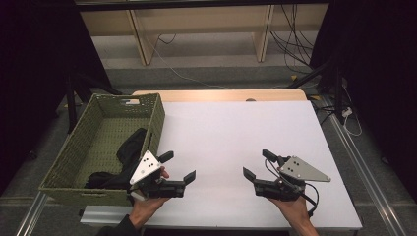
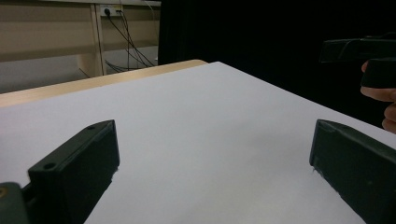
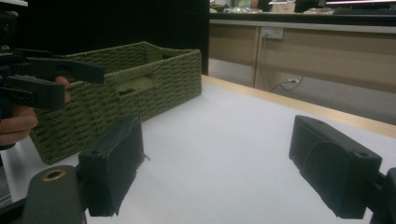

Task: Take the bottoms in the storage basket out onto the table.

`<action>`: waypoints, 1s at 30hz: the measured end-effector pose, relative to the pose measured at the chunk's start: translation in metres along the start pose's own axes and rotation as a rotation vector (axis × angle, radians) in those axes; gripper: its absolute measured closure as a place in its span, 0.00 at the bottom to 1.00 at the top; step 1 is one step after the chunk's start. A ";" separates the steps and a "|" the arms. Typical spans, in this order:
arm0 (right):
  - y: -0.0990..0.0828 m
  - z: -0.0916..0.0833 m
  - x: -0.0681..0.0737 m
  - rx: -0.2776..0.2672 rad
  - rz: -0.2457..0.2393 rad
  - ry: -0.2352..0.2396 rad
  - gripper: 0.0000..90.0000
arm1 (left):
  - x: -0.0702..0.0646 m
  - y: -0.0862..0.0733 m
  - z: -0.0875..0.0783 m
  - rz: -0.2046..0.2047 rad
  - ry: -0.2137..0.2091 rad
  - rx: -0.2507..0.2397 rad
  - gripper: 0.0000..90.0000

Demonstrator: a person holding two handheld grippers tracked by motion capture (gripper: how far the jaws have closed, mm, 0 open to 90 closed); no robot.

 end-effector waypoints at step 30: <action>0.000 0.001 0.000 -0.010 -0.010 0.001 0.21 | 0.000 0.001 0.005 -0.007 0.007 0.018 0.01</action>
Point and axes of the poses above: each handheld gripper's, and its own axes: z roughly forward along the jaws, y roughly out of its top, x roughly to its left, the point moved 6 cm from there along z, roughly forward along the jaws, and after that the axes turned 13 degrees about -x, right-handed, at the moved point
